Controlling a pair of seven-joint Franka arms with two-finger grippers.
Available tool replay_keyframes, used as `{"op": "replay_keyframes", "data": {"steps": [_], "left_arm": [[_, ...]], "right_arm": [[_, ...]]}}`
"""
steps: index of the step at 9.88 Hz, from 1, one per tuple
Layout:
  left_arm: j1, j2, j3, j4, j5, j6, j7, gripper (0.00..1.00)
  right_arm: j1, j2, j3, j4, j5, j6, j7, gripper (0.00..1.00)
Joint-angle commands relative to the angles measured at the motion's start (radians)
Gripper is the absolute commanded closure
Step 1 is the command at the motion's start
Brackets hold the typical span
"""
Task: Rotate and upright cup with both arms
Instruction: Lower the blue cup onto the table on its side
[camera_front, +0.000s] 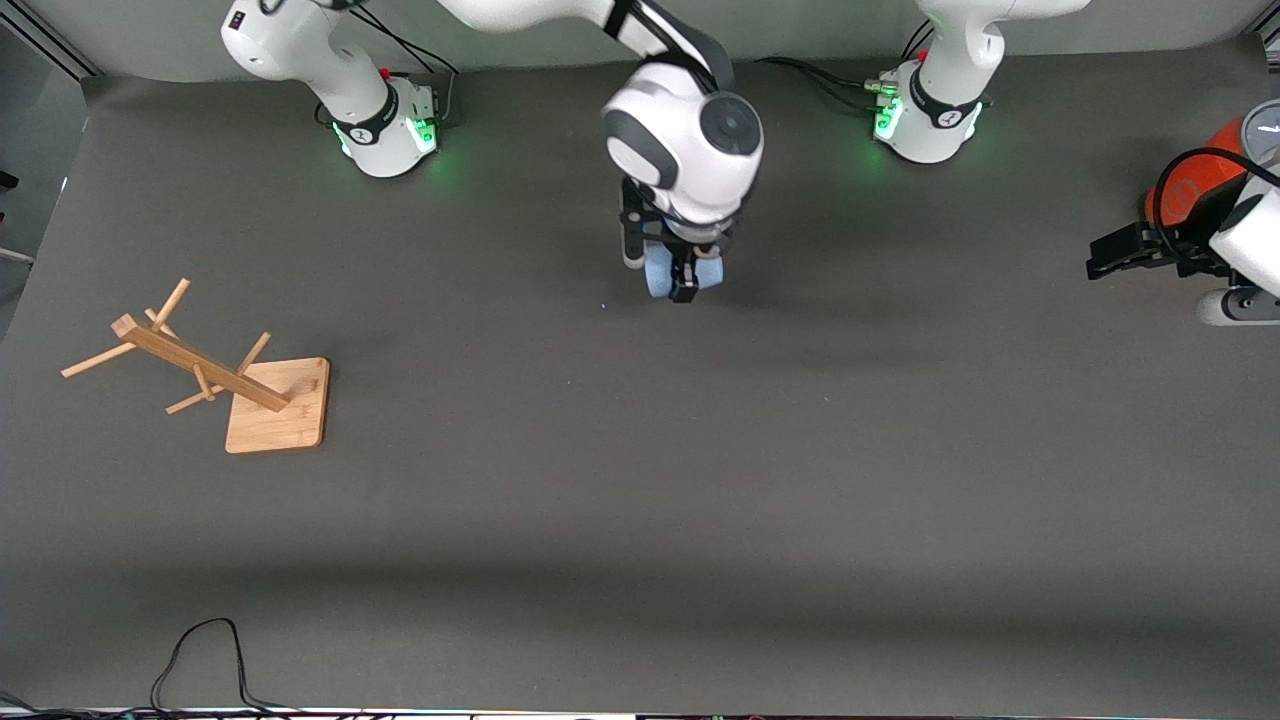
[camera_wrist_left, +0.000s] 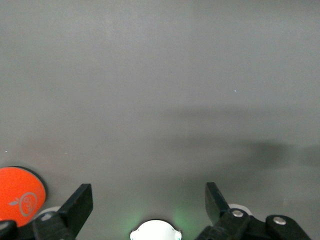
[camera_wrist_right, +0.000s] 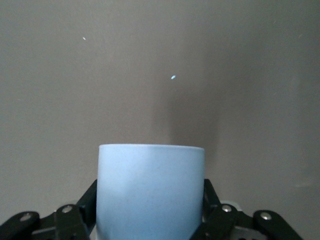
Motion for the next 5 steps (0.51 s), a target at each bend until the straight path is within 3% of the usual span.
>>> {"op": "replay_keyframes", "data": {"steps": [1,5], "left_arm": [[-0.007,0.002,0.002,-0.001,-0.007,-0.001,0.014,0.0],[-0.006,0.003,0.002,-0.003,-0.007,0.002,0.014,0.0]], "right_arm": [[0.008,0.142,-0.013,0.147,0.012,0.003,0.083,0.51],[0.008,0.248,-0.013,0.174,0.005,0.072,0.129,0.51]]}}
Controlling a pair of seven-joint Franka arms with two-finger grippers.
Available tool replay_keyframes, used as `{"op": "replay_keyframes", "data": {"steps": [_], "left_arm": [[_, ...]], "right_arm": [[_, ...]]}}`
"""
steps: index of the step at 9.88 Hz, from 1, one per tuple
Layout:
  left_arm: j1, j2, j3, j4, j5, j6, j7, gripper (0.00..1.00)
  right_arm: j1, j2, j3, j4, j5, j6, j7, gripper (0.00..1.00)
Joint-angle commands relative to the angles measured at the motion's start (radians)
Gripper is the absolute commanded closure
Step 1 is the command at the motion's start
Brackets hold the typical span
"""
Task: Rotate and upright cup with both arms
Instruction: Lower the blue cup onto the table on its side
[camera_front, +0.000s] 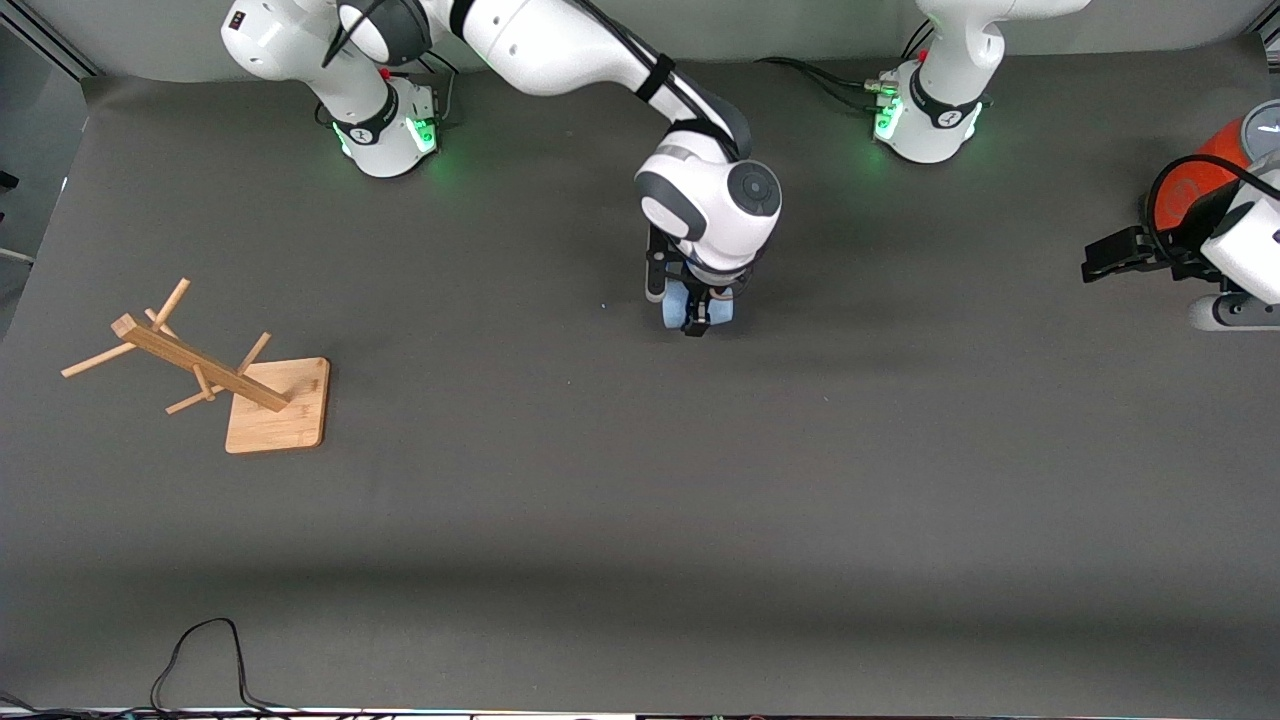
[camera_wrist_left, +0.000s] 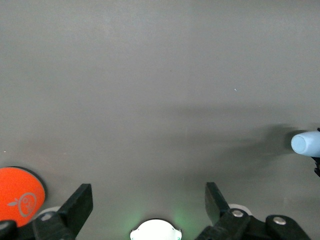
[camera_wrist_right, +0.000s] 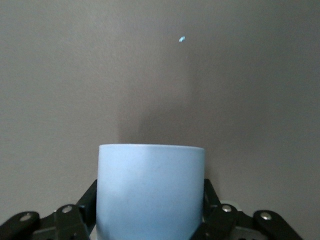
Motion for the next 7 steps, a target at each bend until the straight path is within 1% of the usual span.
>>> {"op": "replay_keyframes", "data": {"steps": [1,3,4,5,6,7], "left_arm": [[-0.003,-0.005,0.003,-0.002,-0.007,0.002,0.013,0.0],[-0.003,-0.002,0.003,-0.002,-0.007,0.004,0.013,0.0],[-0.003,-0.002,0.003,-0.002,-0.007,0.004,0.013,0.0],[-0.003,-0.002,0.003,-0.002,-0.007,0.005,0.013,0.0],[-0.003,-0.002,0.003,-0.002,-0.007,0.004,0.013,0.0],[-0.003,-0.001,0.003,-0.002,-0.007,0.005,0.013,0.0]], "right_arm": [[0.008,0.062,-0.012,0.067,0.005,-0.002,0.036,0.51],[0.008,0.079,-0.012,0.07,0.004,0.005,0.036,0.41],[0.008,0.081,-0.012,0.07,0.004,0.012,0.036,0.18],[0.008,0.081,-0.012,0.07,0.002,0.014,0.036,0.03],[0.008,0.081,-0.012,0.069,0.002,0.014,0.034,0.0],[0.006,0.079,-0.012,0.07,0.002,0.014,0.031,0.0]]}}
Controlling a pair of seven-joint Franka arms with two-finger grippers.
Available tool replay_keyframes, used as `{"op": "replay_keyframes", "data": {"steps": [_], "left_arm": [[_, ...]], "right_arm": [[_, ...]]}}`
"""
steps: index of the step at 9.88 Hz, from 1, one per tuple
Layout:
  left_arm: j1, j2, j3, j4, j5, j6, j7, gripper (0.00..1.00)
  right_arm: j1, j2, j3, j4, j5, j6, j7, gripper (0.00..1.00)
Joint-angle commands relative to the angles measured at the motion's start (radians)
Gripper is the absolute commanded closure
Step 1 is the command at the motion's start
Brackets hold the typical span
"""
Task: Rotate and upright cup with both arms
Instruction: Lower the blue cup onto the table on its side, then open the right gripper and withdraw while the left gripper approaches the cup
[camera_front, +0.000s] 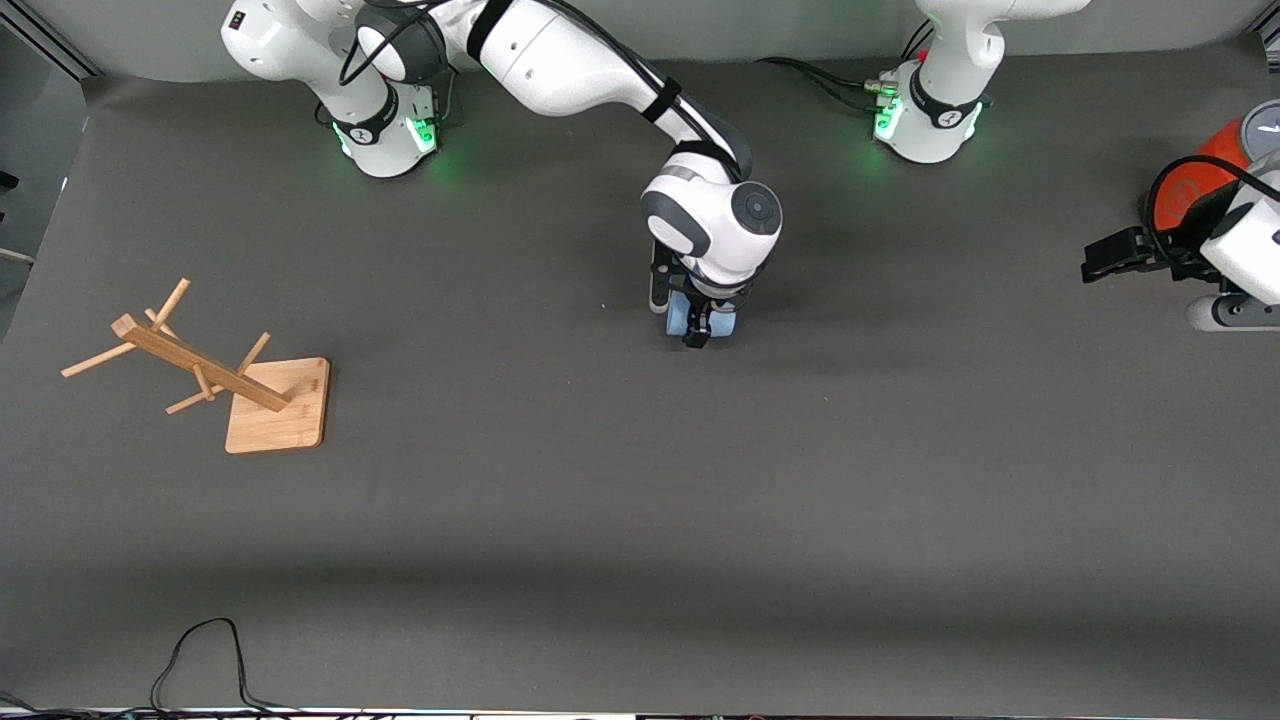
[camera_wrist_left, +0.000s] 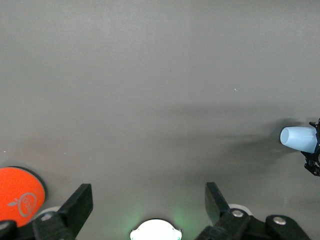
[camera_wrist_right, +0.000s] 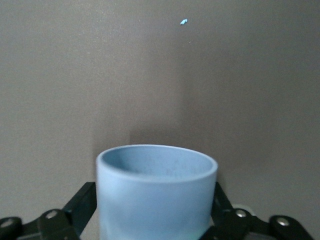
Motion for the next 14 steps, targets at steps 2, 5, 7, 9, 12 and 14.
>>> {"op": "replay_keyframes", "data": {"steps": [2,5,7,9,12,14], "left_arm": [[-0.006,0.0,0.003,-0.002,-0.007,0.01,0.015,0.0],[-0.008,0.0,0.003,-0.002,-0.007,0.011,0.013,0.0],[-0.012,0.004,0.0,-0.002,-0.007,0.014,0.011,0.0],[-0.034,0.02,-0.003,-0.001,-0.007,0.039,-0.013,0.0],[-0.125,0.038,-0.003,0.004,0.001,0.082,-0.175,0.0],[-0.211,0.076,-0.003,0.042,0.025,0.099,-0.307,0.0]], "right_arm": [[0.005,0.009,-0.014,0.033,0.002,-0.002,0.004,0.0],[-0.012,-0.078,-0.014,0.031,0.012,-0.115,-0.072,0.0],[-0.037,-0.172,-0.014,0.033,0.018,-0.227,-0.12,0.0],[-0.066,-0.275,-0.014,0.028,0.021,-0.345,-0.213,0.0],[-0.167,-0.442,-0.026,0.008,0.048,-0.55,-0.548,0.0],[-0.263,-0.526,-0.026,0.005,0.038,-0.637,-0.772,0.0]]}}
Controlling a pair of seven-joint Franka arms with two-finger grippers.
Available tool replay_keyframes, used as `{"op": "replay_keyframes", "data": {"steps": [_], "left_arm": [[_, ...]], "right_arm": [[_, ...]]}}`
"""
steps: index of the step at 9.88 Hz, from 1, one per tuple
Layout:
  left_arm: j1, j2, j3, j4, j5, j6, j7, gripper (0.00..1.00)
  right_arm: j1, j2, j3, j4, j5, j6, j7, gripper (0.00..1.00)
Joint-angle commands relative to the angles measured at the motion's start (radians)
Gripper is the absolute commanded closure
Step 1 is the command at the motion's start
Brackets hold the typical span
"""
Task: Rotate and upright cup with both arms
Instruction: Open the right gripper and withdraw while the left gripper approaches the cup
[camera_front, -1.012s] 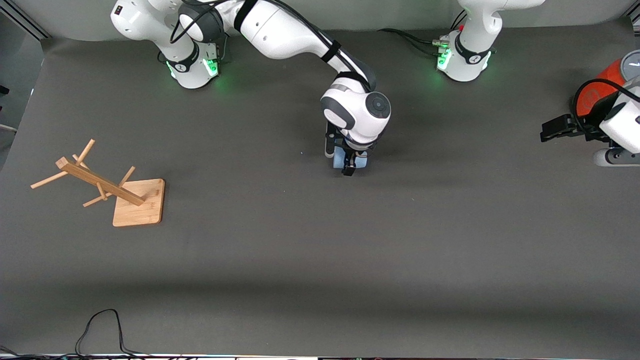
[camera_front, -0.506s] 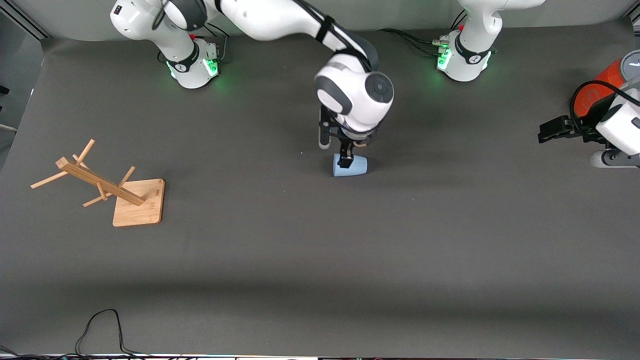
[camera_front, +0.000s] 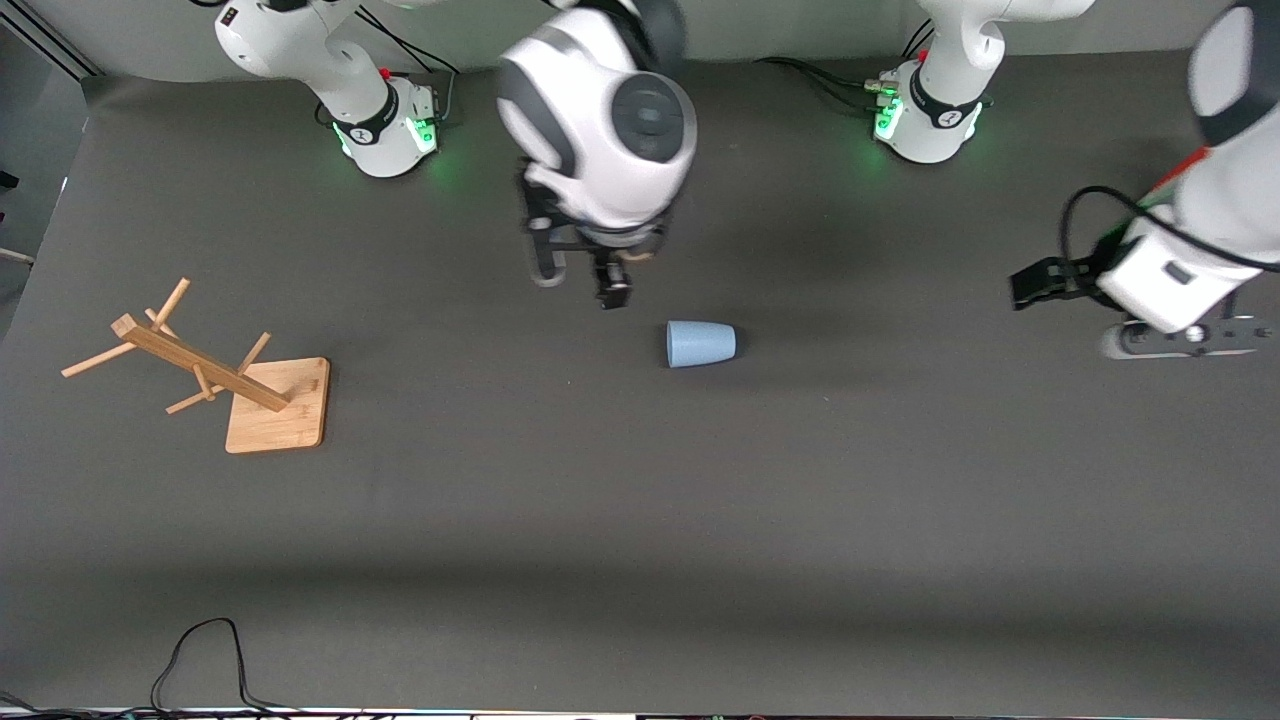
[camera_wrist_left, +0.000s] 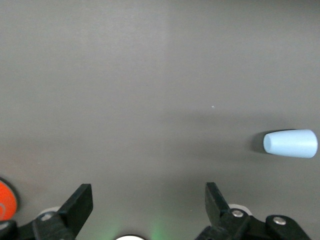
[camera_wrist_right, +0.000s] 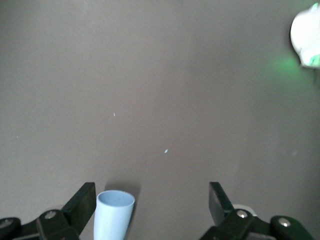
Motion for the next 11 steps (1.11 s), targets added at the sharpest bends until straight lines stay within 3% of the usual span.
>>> {"op": "replay_keyframes", "data": {"steps": [1,5,9,11], "left_arm": [[-0.103,0.059,0.011,0.075,0.042,0.001,-0.142,0.0],[-0.316,0.19,0.011,0.171,0.131,-0.005,-0.439,0.0],[-0.552,0.349,0.012,0.199,0.265,-0.007,-0.681,0.0],[-0.66,0.516,0.012,0.278,0.338,-0.001,-0.847,0.0]], "right_arm": [[-0.109,-0.114,0.004,-0.063,0.014,-0.056,-0.238,0.0],[-0.378,-0.357,0.012,-0.283,0.001,-0.049,-0.756,0.0],[-0.644,-0.46,0.015,-0.421,-0.024,0.061,-1.305,0.0],[-0.748,-0.48,0.017,-0.483,-0.024,0.144,-1.574,0.0]]}}
